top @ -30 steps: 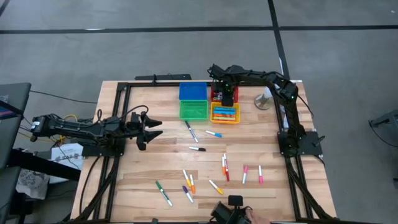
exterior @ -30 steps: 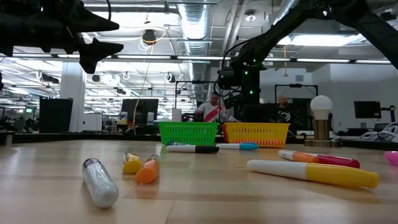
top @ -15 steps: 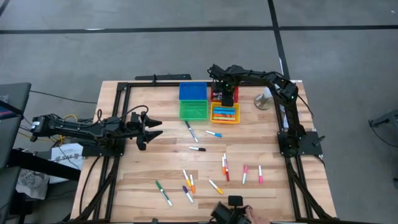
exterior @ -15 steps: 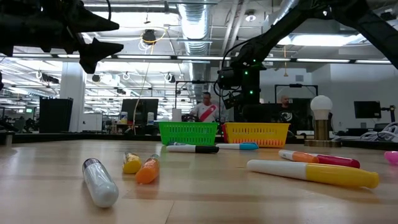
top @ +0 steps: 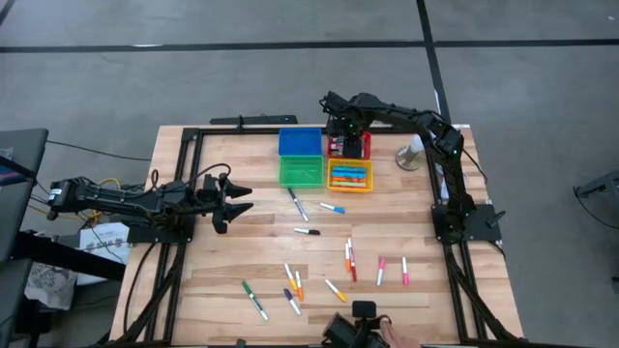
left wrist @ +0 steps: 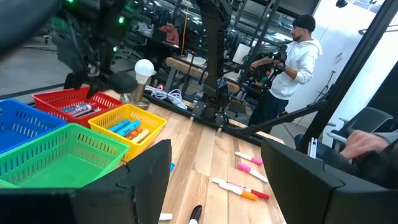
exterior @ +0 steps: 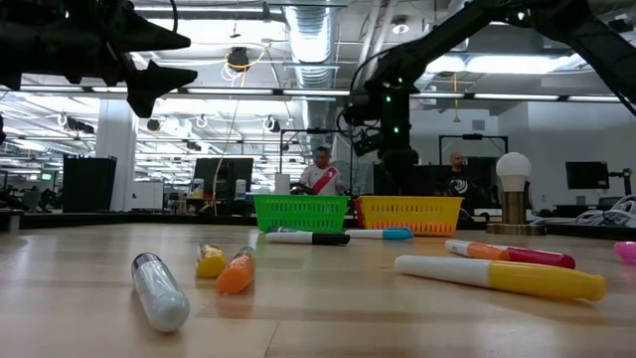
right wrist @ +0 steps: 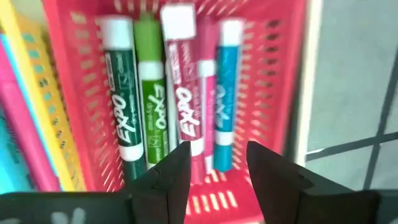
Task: Pick & Place Markers
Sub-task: Put the right small pink highlighter pen into the blue bin
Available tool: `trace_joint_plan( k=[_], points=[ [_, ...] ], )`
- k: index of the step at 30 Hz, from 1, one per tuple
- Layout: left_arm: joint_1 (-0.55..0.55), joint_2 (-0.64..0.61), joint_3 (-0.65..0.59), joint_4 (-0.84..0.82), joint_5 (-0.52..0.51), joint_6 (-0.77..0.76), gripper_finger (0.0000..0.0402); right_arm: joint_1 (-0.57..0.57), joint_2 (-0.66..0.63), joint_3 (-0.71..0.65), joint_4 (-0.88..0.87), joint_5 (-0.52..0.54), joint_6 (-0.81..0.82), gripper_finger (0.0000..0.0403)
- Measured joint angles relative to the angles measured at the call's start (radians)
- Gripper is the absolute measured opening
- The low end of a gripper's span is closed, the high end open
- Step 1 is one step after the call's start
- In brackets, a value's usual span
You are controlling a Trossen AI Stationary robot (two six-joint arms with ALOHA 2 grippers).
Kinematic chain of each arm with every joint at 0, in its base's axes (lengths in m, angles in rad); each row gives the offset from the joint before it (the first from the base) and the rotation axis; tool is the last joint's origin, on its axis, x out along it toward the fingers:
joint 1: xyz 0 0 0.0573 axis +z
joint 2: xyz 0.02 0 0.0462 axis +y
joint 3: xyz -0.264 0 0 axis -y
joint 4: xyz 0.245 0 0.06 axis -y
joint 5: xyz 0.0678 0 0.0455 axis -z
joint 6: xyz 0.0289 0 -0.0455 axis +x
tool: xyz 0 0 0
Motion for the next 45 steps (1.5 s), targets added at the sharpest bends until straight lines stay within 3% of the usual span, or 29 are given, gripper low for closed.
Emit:
trace_joint_plan(
  k=[14,20,28,34,45],
  points=[
    [0.0,0.001,0.0,-0.005,0.0,0.007,0.0249,0.061,-0.001,0.241,-0.172,-0.038,0.132,0.0133],
    [0.0,0.001,0.001,-0.007,0.0,0.007,0.0249,0.065,-0.051,0.258,-0.196,-0.237,0.208,0.0136],
    [0.0,0.001,0.001,-0.007,0.0,0.007,0.0249,0.07,-0.213,0.257,-0.196,-0.491,0.216,0.0134],
    [0.0,0.001,0.001,-0.006,0.0,0.0,0.0249,0.128,-0.368,0.201,-0.208,-0.567,0.231,0.0137],
    [0.0,0.001,0.001,-0.006,0.0,0.0,0.0249,0.358,-0.655,-0.079,-0.188,-0.544,0.415,0.0137]
  ],
)
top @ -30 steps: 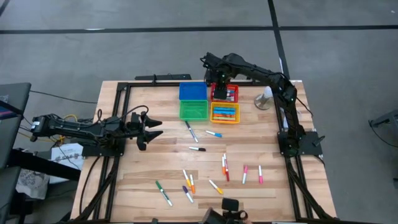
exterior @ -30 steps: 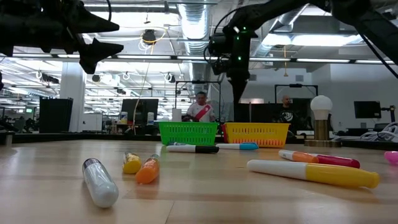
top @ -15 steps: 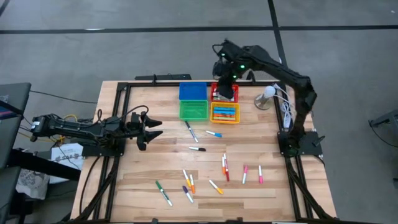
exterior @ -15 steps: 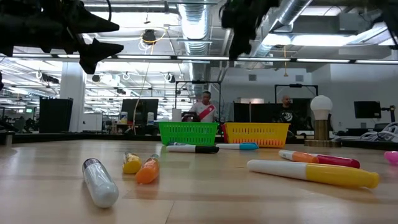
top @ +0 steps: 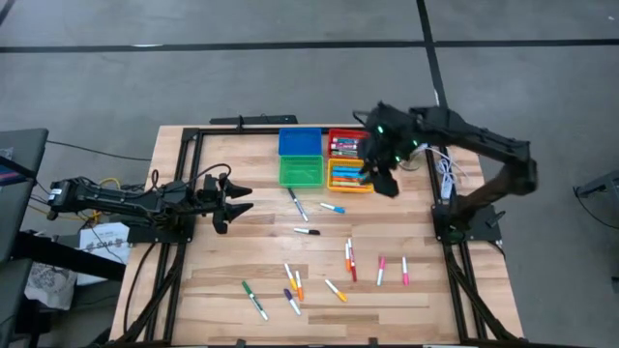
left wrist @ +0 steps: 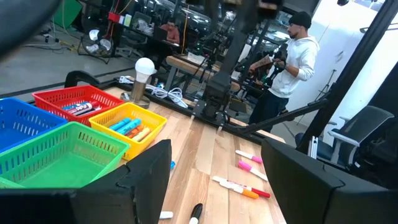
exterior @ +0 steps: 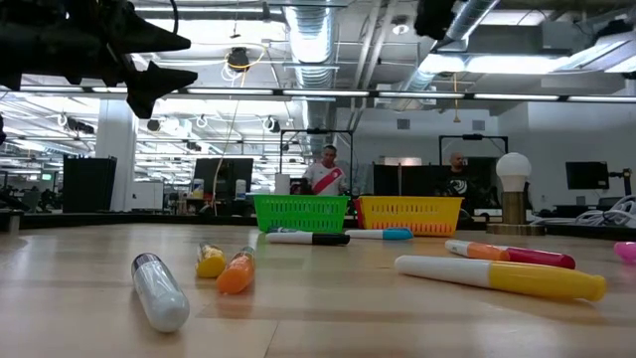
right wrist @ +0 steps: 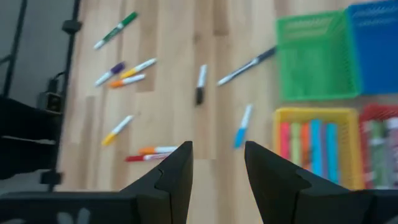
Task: Pick & Place Markers
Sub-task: Put the right small pink highlighter pen into the blue bin
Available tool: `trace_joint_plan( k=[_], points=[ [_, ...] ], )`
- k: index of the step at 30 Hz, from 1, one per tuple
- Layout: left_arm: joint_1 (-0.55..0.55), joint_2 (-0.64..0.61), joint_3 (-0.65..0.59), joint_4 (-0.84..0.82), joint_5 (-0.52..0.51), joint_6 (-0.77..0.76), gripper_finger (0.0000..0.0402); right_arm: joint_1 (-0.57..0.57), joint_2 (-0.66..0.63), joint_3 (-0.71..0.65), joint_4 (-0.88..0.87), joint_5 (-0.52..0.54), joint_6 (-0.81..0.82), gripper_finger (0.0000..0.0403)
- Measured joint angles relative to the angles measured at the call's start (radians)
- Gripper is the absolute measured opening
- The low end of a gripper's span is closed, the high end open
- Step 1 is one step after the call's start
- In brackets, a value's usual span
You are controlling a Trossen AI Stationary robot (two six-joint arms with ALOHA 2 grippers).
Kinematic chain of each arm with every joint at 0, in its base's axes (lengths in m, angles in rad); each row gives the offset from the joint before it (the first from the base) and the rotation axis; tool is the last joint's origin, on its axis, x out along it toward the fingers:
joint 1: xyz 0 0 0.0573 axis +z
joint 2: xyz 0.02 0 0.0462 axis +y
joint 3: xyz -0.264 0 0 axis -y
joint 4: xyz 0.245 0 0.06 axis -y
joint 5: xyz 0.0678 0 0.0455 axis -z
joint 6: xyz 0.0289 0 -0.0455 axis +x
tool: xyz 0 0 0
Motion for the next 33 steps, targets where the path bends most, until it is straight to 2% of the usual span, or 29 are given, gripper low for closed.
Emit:
trace_joint_plan(
  k=[9,12,17,24,33],
  points=[
    [0.0,0.0,0.0,0.003,0.0,-0.001,0.0249,0.224,-0.217,-0.36,0.152,0.127,0.345,0.0137],
    [0.0,0.0,0.0,0.003,0.0,-0.004,0.0249,0.296,-0.264,-0.447,0.194,0.133,0.474,0.0134],
    [0.0,0.0,0.0,0.005,0.0,-0.004,0.0249,0.417,-0.308,-0.535,0.231,0.175,0.687,0.0136],
    [0.0,0.0,0.0,0.008,0.0,-0.004,0.0249,0.585,-0.33,-0.616,0.208,0.332,1.018,0.0138],
    [0.0,0.002,0.0,0.007,0.0,-0.004,0.0249,0.779,-0.321,-0.727,0.212,0.343,1.298,0.0139]
  ],
)
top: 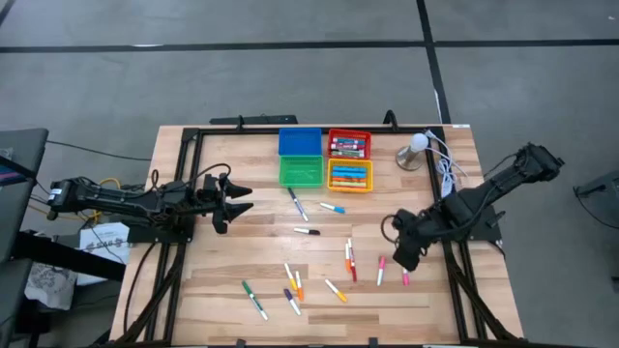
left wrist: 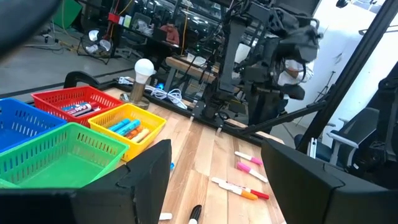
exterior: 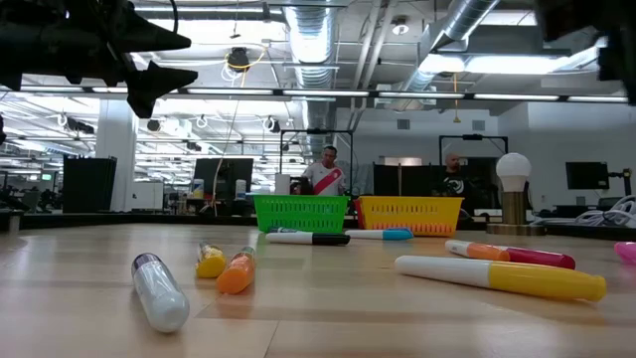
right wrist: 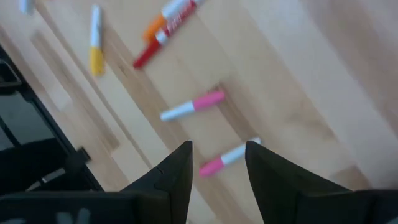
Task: Pick & Place Markers
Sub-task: Put the right small pink highlighter pen into the blue bin
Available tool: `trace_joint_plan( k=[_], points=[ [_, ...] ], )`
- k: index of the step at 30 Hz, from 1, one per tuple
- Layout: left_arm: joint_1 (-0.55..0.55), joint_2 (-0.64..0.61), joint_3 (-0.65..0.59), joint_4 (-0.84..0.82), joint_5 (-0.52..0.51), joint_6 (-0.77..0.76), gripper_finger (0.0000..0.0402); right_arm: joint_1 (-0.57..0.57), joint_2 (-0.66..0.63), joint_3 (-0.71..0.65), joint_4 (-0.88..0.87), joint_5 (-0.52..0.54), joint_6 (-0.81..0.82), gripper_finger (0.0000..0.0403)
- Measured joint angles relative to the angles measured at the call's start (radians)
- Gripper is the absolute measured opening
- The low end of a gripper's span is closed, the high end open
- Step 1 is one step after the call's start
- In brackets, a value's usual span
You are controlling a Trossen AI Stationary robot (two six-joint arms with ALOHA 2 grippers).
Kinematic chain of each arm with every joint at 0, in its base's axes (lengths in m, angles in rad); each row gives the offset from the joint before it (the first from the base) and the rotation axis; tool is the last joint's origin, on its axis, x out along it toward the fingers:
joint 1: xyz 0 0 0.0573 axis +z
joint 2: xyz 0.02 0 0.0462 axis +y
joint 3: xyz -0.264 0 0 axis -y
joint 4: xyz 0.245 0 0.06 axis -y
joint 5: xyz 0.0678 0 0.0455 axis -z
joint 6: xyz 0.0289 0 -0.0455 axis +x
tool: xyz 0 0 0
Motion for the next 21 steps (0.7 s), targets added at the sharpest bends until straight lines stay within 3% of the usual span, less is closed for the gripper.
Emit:
trace_joint_plan(
  k=[12,21],
  points=[
    [0.0,0.0,0.0,0.0,0.0,0.0,0.0249,0.158,0.0,-0.075,0.014,-0.007,0.308,0.0138],
    [0.0,0.0,0.0,0.003,0.0,0.0,0.0249,0.176,0.0,-0.107,0.028,-0.006,0.519,0.013]
  ],
)
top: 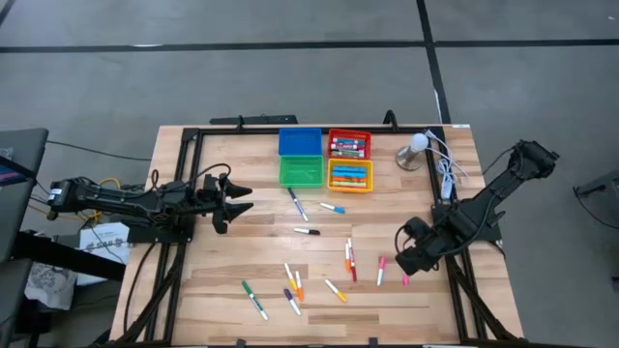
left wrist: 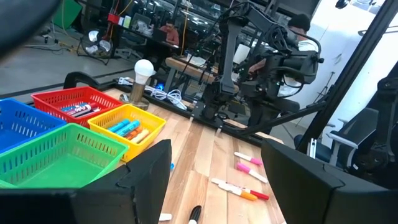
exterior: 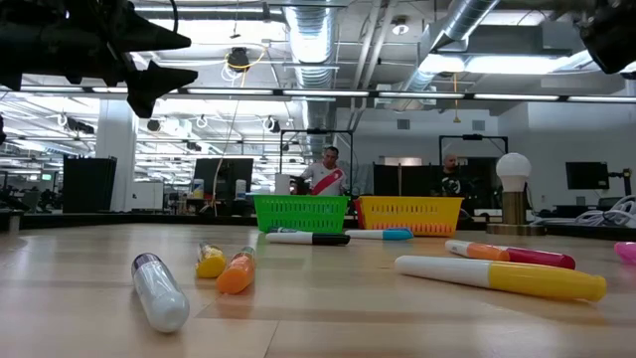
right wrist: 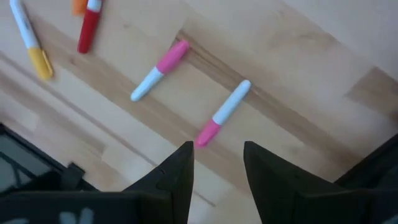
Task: Pick & Place Markers
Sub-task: Put the right small pink highlighter pen into the blue bin
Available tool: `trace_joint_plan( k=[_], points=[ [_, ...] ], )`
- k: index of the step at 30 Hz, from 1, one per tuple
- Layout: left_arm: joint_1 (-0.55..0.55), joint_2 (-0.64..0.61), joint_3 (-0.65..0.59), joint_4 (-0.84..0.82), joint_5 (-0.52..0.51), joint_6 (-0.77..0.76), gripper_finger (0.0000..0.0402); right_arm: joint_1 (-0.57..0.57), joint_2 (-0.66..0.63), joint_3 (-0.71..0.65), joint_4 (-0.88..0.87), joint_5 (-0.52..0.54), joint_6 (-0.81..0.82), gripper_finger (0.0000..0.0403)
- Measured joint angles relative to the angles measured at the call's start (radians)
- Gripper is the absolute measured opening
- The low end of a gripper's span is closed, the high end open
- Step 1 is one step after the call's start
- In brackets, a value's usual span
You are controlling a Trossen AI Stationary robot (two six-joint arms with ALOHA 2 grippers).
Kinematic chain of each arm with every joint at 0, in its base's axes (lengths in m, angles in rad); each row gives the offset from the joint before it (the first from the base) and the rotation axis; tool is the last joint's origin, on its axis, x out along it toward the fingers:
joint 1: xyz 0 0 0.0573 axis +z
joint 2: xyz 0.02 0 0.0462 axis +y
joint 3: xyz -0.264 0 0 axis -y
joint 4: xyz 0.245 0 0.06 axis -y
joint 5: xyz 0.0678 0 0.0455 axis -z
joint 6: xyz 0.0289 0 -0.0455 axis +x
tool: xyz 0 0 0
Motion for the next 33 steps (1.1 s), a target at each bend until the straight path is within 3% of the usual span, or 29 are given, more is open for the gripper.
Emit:
trace_joint_plan(
  k=[9,21,33],
  points=[
    [0.0,0.0,0.0,0.0,0.0,0.0,0.0249,0.009,0.069,0.0,0.003,0.001,0.09,0.0147],
    [0.0,0.0,0.0,0.0,0.0,0.0,0.0249,0.013,0.231,0.0,0.085,-0.021,0.1,0.024],
    [0.0,0.0,0.0,0.0,0.0,0.0,0.0249,0.013,0.357,-0.017,0.166,-0.056,0.112,0.0236]
  ],
)
